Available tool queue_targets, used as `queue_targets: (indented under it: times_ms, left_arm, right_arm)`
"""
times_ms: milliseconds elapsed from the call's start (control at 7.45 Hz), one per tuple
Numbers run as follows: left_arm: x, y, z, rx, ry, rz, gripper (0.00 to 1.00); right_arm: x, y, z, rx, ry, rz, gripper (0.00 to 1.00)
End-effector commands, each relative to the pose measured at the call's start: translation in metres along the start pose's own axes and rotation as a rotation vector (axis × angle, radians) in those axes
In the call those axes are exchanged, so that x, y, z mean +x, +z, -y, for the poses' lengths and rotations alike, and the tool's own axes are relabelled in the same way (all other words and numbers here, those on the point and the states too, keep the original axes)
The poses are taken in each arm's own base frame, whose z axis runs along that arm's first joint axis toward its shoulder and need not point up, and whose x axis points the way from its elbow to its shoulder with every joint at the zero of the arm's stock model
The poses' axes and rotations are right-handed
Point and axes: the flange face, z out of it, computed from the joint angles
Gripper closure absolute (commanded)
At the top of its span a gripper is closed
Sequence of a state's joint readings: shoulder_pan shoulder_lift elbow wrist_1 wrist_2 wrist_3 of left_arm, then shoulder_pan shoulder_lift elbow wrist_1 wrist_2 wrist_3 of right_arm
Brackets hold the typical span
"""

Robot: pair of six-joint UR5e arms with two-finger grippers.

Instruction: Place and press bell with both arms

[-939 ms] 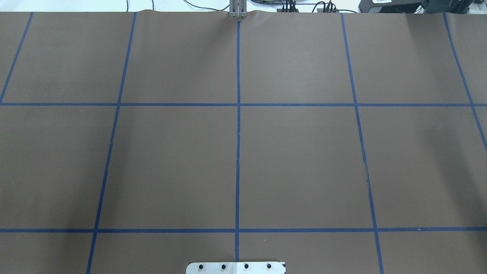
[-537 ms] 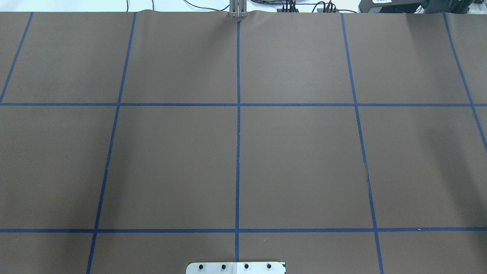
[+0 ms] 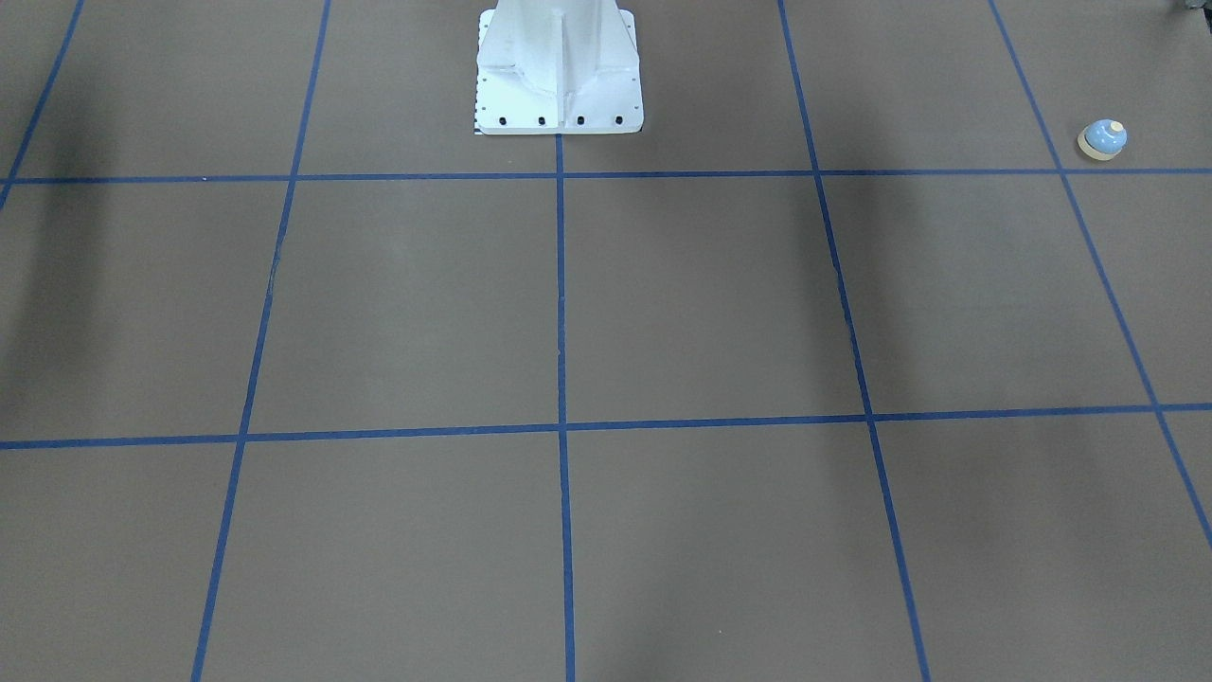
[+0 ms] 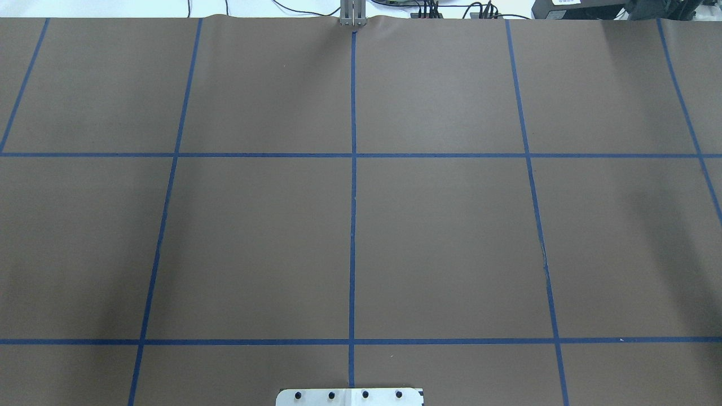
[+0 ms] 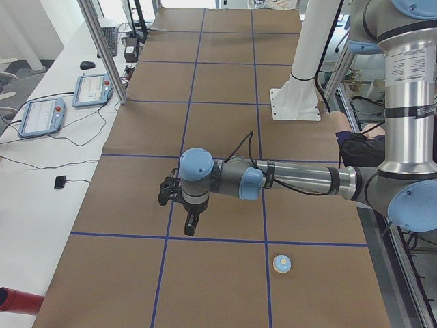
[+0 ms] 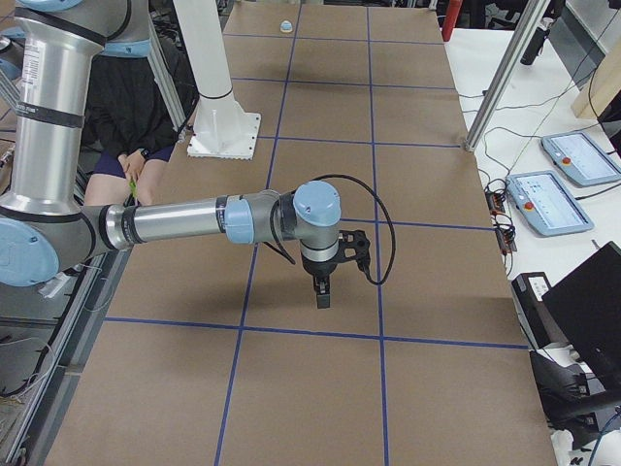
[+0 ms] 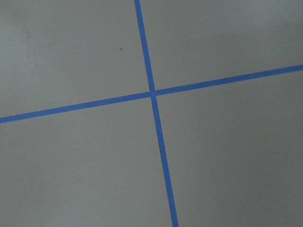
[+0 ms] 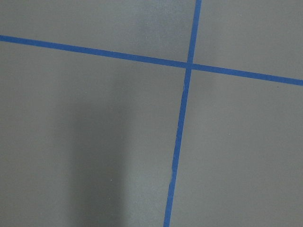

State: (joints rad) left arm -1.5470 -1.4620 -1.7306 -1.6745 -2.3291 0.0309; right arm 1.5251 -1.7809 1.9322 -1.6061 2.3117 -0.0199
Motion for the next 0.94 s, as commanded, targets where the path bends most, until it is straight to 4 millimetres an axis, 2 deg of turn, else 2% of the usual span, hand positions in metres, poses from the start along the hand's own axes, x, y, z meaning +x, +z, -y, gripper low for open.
queue_targets:
  times_ms: [0, 134, 268, 402, 671, 805]
  left_arm:
    - [-0.008, 0.029, 0.002, 0.03, 0.062, -0.006, 0.0]
    - [0.008, 0.059, 0.002, -0.023, 0.108, -0.019, 0.0]
    - [0.018, 0.071, 0.003, -0.046, 0.134, -0.021, 0.0]
    - [0.014, 0.079, -0.012, -0.07, 0.128, -0.019, 0.0]
    - [0.023, 0.12, -0.055, -0.177, 0.157, -0.03, 0.0]
    - [0.016, 0.131, -0.087, -0.207, 0.157, -0.031, 0.0]
  right_arm:
    - [0.0, 0.0, 0.0, 0.0, -0.001, 0.0, 0.0]
    - [0.0, 0.0, 0.0, 0.001, -0.002, 0.0, 0.0]
    - [0.0, 0.0, 0.0, 0.001, -0.003, 0.0, 0.0]
    - [0.0, 0.0, 0.0, 0.001, -0.003, 0.0, 0.0]
    - [-0.001, 0.0, 0.0, 0.001, -0.003, 0.0, 0.0]
    - [-0.001, 0.0, 0.0, 0.001, -0.003, 0.0, 0.0]
